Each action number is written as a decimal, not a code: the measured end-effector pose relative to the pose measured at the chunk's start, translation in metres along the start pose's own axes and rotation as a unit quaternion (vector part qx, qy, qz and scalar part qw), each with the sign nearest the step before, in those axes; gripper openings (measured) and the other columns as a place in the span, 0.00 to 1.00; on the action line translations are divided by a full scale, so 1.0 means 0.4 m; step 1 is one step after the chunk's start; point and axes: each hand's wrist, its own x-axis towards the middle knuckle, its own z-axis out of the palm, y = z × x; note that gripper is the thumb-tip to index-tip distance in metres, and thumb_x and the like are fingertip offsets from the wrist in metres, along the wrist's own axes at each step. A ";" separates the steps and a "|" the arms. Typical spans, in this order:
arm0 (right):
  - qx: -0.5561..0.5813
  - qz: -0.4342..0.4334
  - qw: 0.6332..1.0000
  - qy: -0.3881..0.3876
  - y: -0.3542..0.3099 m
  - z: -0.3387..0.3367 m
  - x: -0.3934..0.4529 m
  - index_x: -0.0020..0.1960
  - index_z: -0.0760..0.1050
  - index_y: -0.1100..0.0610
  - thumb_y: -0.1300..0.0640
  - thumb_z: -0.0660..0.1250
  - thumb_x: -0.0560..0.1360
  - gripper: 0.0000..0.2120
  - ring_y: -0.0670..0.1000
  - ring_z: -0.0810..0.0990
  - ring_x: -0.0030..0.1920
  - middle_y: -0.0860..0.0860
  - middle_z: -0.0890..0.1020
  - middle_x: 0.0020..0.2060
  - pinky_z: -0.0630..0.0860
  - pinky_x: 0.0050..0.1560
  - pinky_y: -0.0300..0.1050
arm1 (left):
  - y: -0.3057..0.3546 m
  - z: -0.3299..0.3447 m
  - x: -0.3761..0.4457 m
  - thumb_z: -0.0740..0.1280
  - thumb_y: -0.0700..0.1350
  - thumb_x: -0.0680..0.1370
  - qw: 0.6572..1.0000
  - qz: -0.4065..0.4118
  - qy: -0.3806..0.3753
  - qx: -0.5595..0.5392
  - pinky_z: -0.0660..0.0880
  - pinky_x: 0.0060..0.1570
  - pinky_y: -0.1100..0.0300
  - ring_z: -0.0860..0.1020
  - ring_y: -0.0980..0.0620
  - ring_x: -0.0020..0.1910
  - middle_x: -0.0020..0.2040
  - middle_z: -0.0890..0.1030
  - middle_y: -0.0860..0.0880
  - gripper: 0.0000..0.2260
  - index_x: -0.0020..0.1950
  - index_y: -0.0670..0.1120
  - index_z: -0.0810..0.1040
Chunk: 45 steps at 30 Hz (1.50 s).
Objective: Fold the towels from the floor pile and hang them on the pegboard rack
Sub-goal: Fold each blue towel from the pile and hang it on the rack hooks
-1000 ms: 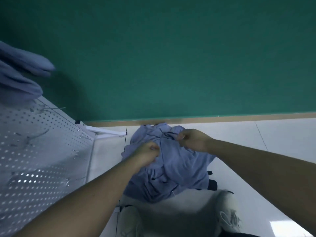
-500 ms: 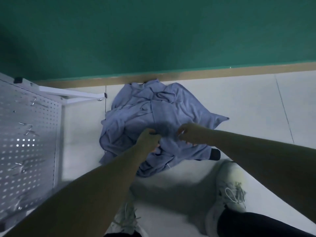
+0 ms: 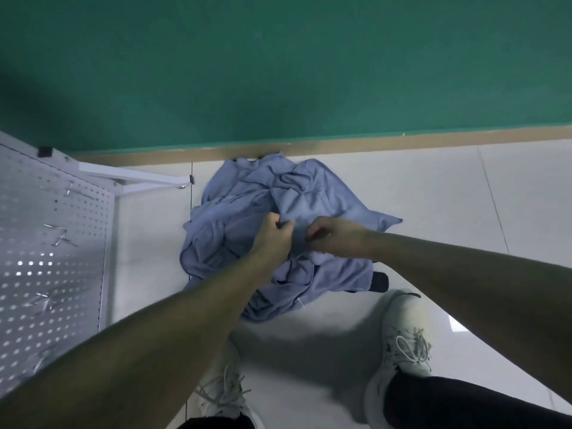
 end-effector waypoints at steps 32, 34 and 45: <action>0.299 -0.321 0.811 0.386 -0.318 -0.098 -0.647 0.48 0.74 0.53 0.64 0.65 0.80 0.07 0.43 0.73 0.36 0.42 0.77 0.33 0.71 0.43 0.36 | 0.329 -0.181 -0.662 0.57 0.26 0.78 0.912 0.255 -0.056 -0.316 0.81 0.54 0.58 0.82 0.51 0.57 0.60 0.82 0.46 0.24 0.62 0.51 0.77; 0.261 -0.326 0.817 0.398 -0.318 -0.102 -0.666 0.46 0.76 0.52 0.64 0.67 0.78 0.08 0.43 0.72 0.35 0.43 0.75 0.32 0.70 0.40 0.34 | 0.312 -0.181 -0.657 0.62 0.29 0.79 0.937 0.307 0.018 -0.167 0.79 0.55 0.62 0.82 0.56 0.55 0.60 0.82 0.50 0.23 0.65 0.54 0.77; 0.122 -0.318 0.859 0.383 -0.283 -0.136 -0.675 0.42 0.77 0.49 0.49 0.73 0.75 0.07 0.46 0.69 0.33 0.55 0.75 0.32 0.67 0.37 0.43 | 0.280 -0.182 -0.633 0.65 0.41 0.78 0.850 0.481 0.197 0.083 0.70 0.41 0.60 0.72 0.54 0.41 0.46 0.69 0.50 0.10 0.38 0.39 0.74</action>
